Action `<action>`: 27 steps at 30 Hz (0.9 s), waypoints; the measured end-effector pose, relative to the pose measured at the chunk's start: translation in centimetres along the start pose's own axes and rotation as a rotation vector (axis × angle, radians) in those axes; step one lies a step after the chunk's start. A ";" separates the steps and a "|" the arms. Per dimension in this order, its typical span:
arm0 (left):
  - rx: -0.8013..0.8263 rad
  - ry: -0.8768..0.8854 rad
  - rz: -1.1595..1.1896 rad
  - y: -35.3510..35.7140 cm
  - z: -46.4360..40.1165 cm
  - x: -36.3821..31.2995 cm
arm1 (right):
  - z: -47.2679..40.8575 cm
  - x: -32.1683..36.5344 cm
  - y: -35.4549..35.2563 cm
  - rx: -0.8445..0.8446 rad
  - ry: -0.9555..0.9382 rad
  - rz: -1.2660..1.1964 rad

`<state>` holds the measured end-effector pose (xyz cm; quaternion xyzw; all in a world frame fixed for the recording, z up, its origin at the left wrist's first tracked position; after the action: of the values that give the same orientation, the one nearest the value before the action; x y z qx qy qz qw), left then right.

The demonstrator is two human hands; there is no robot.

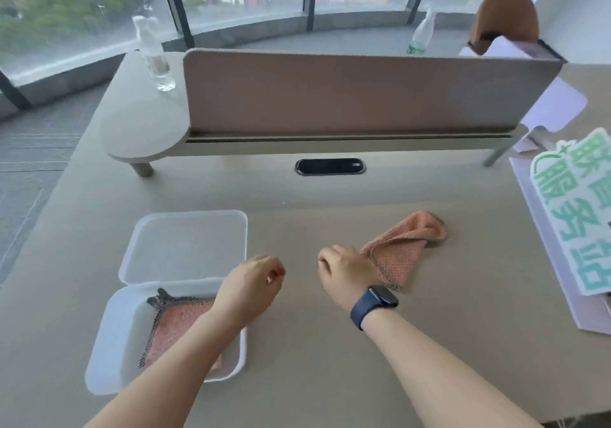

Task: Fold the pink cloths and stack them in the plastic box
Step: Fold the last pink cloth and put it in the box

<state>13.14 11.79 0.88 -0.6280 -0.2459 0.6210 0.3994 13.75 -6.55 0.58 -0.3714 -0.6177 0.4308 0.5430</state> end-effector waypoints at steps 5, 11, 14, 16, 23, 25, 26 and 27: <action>0.140 0.054 0.007 6.3 -3.6 -5.2 | 1.0 -10.9 -1.9 0.000 0.215 -0.031; 0.223 0.037 -0.010 12.1 -6.6 -8.3 | 1.4 -17.8 -2.5 0.016 0.271 0.022; 0.245 0.056 -0.044 14.2 -7.5 -9.2 | 0.5 -18.8 -2.1 0.019 0.186 0.000; 0.236 0.064 -0.086 15.1 -8.0 -9.4 | -0.2 -18.6 -1.5 0.041 0.091 -0.018; 0.228 0.090 -0.217 16.6 -8.4 -9.4 | -1.9 -16.8 1.4 0.181 -0.062 -0.016; 0.240 0.102 -0.246 16.7 -8.5 -9.4 | -2.0 -16.8 1.8 0.178 -0.049 -0.012; 0.243 0.109 -0.254 16.7 -8.5 -9.3 | -2.0 -17.0 1.9 0.176 -0.034 -0.005; 0.243 0.116 -0.258 16.7 -8.6 -9.3 | -2.0 -17.1 2.0 0.173 -0.020 0.007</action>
<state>17.40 -6.72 -7.98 -0.5733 -0.2242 0.5524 0.5621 17.99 -21.47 -7.27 -0.3210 -0.5821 0.4882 0.5654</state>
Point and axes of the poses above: each hand's wrist, its own z-axis away from the middle knuckle, its own y-axis out of the palm, x = y × z, the point moved 5 cm from there along -z, towards the middle knuckle, and after that the axes turned 2 degrees about -x, right-handed, at the moved point
